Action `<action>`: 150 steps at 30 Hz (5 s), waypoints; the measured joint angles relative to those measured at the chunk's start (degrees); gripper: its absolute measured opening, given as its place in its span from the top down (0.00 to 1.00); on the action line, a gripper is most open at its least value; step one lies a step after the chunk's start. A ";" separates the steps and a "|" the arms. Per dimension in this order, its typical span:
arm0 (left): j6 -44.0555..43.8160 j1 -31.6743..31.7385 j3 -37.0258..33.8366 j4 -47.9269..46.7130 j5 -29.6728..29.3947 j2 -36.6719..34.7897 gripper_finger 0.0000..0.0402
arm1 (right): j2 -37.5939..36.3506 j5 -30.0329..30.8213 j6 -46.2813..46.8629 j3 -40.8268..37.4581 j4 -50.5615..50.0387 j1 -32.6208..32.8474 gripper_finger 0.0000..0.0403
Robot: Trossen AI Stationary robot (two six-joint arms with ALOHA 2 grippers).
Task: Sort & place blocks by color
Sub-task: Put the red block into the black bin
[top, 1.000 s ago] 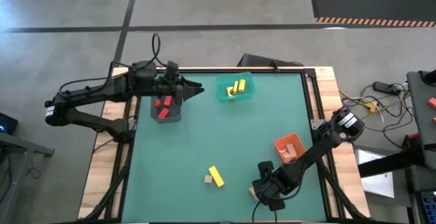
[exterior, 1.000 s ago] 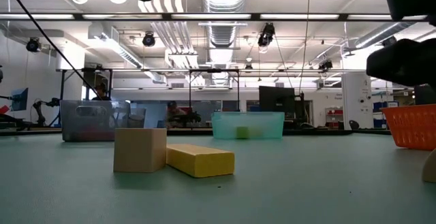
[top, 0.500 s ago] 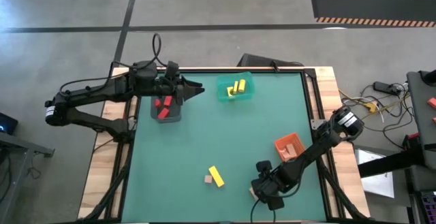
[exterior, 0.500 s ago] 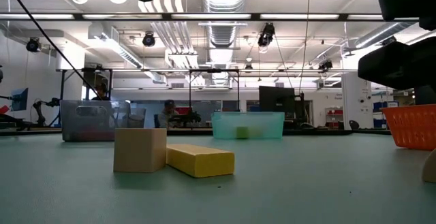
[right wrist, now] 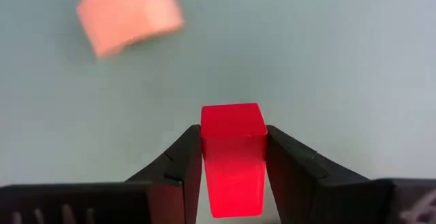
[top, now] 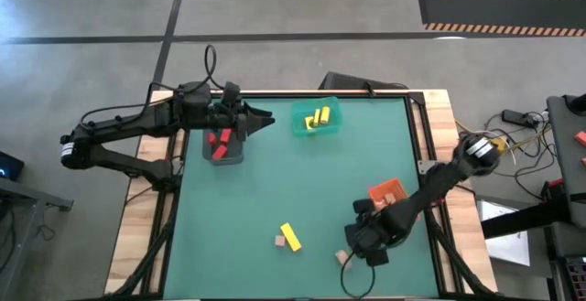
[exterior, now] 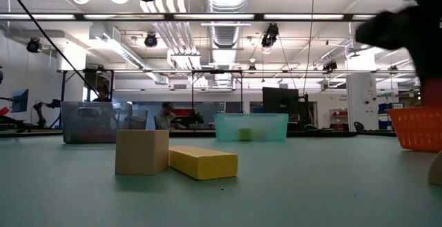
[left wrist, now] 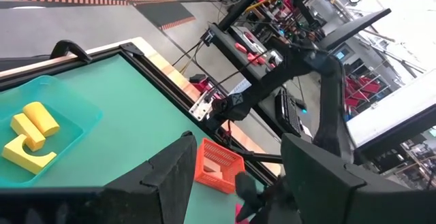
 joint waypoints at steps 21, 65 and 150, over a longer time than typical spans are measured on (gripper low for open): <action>4.92 -0.54 0.04 1.91 0.00 2.38 0.51 | -28.01 10.76 0.27 -6.12 43.72 -28.04 0.70; 8.82 -14.97 0.72 32.45 -4.54 18.12 0.51 | -22.73 10.92 3.68 -15.08 90.82 -28.36 0.70; 21.02 30.64 0.81 -54.75 -0.31 33.09 0.68 | -25.85 12.57 -0.63 2.97 45.23 -30.49 0.52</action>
